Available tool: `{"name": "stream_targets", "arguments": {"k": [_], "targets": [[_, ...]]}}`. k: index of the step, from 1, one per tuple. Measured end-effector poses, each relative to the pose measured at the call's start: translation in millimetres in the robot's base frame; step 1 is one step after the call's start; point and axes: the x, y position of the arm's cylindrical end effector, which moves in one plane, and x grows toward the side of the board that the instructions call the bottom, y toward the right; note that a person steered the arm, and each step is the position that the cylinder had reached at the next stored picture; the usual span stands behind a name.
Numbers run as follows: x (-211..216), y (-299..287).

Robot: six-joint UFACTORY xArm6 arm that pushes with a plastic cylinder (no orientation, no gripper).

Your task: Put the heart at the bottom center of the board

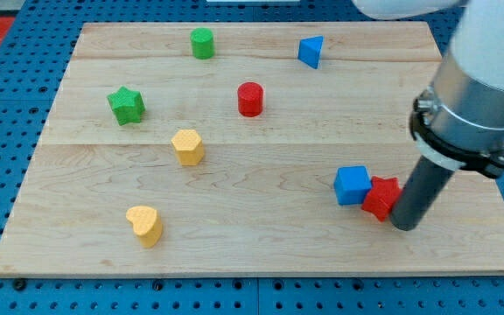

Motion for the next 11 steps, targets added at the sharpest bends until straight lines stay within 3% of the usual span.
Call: {"name": "stream_targets", "arguments": {"k": [1,2,4,5,6,8,9,10,11], "targets": [[-1.0,62.7],[30.8,1.4],[48.1,-256.9],[45.5,-326.2],[14.0,-335.4],[-23.7,-148.0],[2.3,-216.8],[47.1,-197.4],[22.9,-153.6]]}}
